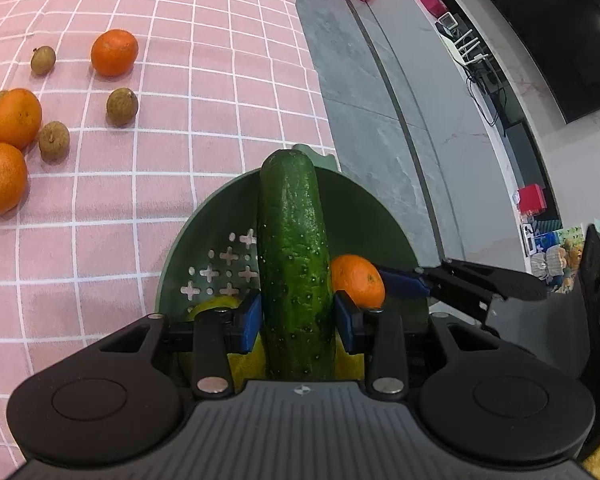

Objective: Organize fruits
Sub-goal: 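Carry the cucumber and orange over the colander and lower them in, then open both tools to release the cucumber and orange into the colander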

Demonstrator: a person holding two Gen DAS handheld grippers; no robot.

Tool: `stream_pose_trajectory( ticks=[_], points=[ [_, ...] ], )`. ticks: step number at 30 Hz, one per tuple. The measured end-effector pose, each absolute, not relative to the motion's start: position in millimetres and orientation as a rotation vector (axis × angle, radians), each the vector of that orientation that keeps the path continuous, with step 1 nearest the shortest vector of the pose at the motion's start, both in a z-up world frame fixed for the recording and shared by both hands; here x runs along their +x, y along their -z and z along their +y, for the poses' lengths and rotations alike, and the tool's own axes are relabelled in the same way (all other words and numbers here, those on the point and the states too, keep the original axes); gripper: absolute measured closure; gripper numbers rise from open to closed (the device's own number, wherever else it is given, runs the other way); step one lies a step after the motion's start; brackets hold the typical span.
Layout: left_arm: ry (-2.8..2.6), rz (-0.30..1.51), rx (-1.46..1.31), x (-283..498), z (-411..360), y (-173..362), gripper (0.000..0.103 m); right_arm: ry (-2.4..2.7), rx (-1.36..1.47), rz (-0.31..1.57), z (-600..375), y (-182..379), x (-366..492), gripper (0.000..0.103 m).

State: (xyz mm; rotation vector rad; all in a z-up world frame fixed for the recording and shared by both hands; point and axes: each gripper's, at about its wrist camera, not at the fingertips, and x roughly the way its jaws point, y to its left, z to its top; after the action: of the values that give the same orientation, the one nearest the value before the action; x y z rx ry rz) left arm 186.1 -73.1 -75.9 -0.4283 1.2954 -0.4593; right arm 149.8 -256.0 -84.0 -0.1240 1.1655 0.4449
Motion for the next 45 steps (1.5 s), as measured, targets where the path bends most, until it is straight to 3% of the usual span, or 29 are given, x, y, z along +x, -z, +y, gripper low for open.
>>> stream_pose_trajectory(
  ticks=[16,28,35,38,45],
  points=[
    [0.465,1.232,-0.489,175.0,-44.6,61.8,0.060,-0.442,-0.142,1.183,-253.5,89.9,160.6,0.060],
    [0.343,1.182,-0.383,166.1,-22.2,39.5,0.060,-0.442,0.003,1.104,-250.0,44.8,146.6,0.059],
    [0.317,1.169,-0.377,164.1,-14.8,34.1,0.060,-0.459,0.005,1.179,-220.7,65.3,144.2,0.059],
    [0.308,1.175,-0.375,163.8,-13.5,34.4,0.060,-0.436,0.007,1.193,-218.2,74.1,148.1,0.067],
    [0.278,1.207,-0.386,163.6,-9.1,39.1,0.060,-0.502,-0.111,1.170,-211.8,57.8,146.0,0.068]
  ],
)
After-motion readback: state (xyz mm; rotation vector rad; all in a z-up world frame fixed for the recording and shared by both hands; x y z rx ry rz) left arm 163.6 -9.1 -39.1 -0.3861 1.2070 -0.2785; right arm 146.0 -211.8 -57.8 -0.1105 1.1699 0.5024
